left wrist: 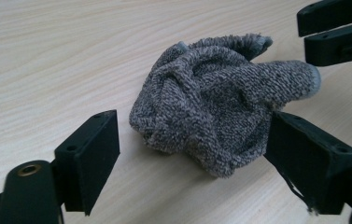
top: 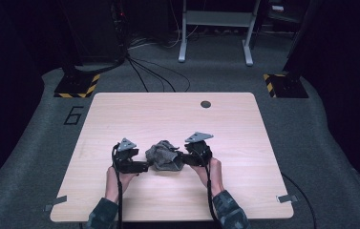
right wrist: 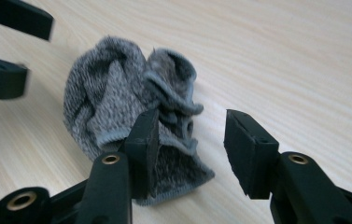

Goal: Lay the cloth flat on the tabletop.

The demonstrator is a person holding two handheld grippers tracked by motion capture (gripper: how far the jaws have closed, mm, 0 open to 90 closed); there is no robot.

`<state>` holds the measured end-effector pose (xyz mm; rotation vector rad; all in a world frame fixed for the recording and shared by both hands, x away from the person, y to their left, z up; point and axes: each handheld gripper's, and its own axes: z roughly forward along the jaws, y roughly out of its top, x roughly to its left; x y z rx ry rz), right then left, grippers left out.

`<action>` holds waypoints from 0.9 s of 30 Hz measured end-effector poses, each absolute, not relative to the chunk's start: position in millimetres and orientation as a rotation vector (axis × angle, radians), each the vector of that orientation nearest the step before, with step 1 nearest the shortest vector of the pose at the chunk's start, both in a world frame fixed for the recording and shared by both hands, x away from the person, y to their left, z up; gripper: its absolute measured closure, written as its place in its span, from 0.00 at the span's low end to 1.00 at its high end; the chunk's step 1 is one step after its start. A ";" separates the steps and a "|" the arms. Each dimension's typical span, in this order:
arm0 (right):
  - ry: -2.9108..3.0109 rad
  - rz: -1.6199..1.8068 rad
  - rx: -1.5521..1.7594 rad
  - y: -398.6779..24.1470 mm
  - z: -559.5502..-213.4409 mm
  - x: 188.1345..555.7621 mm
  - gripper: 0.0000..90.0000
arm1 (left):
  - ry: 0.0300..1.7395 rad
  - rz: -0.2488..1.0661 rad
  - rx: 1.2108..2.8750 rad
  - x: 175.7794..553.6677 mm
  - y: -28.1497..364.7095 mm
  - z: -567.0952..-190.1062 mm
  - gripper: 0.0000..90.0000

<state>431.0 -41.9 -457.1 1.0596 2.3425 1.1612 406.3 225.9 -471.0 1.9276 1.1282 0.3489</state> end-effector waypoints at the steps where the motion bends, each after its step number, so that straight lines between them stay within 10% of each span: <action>1: 2.337 1.180 1.062 -41.9 -453.5 433.0 0.62 | 1.137 0.339 1.934 409.8 225.1 -472.3 0.23; 9: 2.430 1.115 1.023 -26.2 -456.8 447.1 0.61 | 1.164 0.281 1.941 422.7 221.5 -484.7 0.44; 17: 2.442 1.056 0.991 -15.1 -462.5 450.7 0.98 | 1.140 0.293 1.948 422.7 220.3 -487.9 0.81; 27: 2.376 1.058 1.054 -34.5 -455.6 449.6 0.99 | 1.111 0.307 1.935 420.0 230.6 -491.8 0.92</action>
